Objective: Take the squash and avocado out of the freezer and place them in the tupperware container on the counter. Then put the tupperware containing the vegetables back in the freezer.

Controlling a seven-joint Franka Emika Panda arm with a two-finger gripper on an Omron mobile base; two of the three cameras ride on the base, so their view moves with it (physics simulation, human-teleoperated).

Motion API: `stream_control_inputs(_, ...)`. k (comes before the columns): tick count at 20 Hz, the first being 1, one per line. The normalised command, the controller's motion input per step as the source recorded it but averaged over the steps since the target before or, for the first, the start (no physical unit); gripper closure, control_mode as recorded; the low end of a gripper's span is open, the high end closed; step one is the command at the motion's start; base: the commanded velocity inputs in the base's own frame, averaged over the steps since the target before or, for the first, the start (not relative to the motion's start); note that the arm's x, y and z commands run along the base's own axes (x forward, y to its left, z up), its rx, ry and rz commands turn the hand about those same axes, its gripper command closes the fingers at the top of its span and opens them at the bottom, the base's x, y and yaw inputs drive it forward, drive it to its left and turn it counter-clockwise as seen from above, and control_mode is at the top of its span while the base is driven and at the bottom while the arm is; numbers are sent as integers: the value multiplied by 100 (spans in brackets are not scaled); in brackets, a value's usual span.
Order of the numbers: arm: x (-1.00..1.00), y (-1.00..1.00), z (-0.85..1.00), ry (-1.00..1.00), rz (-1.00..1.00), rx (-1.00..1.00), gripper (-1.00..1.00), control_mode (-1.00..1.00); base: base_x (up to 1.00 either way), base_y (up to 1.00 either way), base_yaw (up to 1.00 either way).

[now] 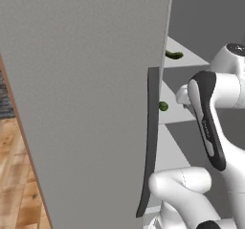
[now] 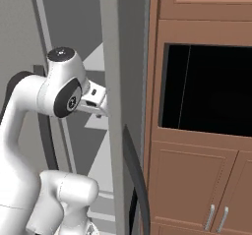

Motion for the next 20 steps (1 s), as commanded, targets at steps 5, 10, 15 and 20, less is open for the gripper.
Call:
stream_control_inputs(5,38,-12,-7,-3,0,0,-100,-100,0,0,0)
stream_control_inputs(10,35,0,-32,-5,0,0,-100,-100,0,0,0)
stream_control_inputs(15,31,0,-42,-3,0,0,-100,-100,0,0,0)
stream_control_inputs(20,55,0,-22,-3,0,0,-100,-100,0,0,0)
